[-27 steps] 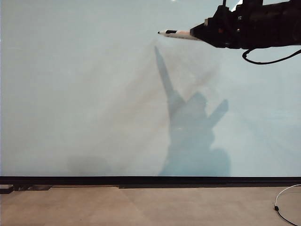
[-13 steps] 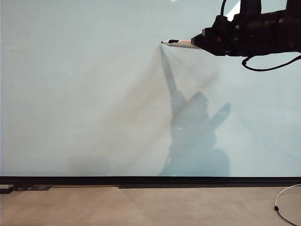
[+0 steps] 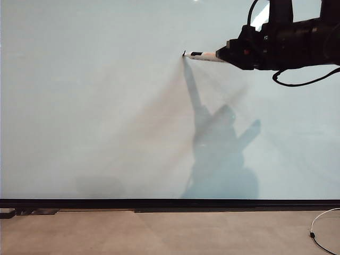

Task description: Pick up the pen on the shelf to the right of the whiteboard and draw a triangle.

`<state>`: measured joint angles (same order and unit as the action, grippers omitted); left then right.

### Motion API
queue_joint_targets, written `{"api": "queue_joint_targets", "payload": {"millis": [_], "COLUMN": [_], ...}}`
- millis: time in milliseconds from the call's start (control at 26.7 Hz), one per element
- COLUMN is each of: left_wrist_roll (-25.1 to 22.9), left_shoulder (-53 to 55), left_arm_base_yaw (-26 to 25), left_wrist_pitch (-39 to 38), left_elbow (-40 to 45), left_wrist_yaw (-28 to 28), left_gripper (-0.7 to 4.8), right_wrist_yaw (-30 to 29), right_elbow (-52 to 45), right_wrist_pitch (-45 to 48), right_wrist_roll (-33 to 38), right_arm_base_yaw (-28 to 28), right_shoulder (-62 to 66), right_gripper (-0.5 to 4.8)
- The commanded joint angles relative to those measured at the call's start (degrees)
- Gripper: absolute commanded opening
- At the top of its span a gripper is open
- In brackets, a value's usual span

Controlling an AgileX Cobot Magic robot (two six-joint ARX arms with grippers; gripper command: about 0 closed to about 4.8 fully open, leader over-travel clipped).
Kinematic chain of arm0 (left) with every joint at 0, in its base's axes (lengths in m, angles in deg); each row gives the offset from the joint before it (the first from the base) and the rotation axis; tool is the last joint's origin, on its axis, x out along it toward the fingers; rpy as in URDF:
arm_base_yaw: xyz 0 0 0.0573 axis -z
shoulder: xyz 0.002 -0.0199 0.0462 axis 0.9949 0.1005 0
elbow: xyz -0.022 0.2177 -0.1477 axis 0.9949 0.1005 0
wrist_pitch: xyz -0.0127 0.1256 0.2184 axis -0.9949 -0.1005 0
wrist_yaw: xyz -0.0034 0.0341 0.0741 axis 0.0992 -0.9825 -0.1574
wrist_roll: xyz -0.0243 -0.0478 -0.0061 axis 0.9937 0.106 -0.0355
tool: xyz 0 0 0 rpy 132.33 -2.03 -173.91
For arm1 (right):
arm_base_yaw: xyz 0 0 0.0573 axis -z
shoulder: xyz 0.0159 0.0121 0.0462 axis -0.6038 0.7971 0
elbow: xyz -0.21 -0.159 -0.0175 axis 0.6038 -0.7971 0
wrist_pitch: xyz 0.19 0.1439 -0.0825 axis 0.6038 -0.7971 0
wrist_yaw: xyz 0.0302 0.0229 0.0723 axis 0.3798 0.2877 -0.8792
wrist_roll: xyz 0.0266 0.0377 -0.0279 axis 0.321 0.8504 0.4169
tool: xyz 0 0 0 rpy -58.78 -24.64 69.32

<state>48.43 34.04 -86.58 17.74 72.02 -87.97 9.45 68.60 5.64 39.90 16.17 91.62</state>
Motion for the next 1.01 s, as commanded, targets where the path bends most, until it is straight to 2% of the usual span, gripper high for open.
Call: {"api": "queue_joint_targets", "payload": {"millis": [37, 1010], "left_wrist_roll": [-0.02, -0.02], "left_shoulder": [0.0, 0.0], "left_arm_base_yaw": [0.0, 0.0], "left_wrist_pitch": [0.37, 0.37], "left_elbow": [-0.2, -0.2], "left_wrist_yaw": [0.24, 0.24], "left_gripper": [-0.05, -0.05], "right_wrist_yaw": [0.46, 0.07], "right_elbow": [0.07, 0.44], "right_wrist_pitch": [0.74, 2.8], "right_wrist_roll": [-0.17, -0.11], "right_arm_base_yaw": [-0.04, -0.33], "right_shoulder": [0.55, 5.75], "right_gripper": [-0.04, -0.04]}}
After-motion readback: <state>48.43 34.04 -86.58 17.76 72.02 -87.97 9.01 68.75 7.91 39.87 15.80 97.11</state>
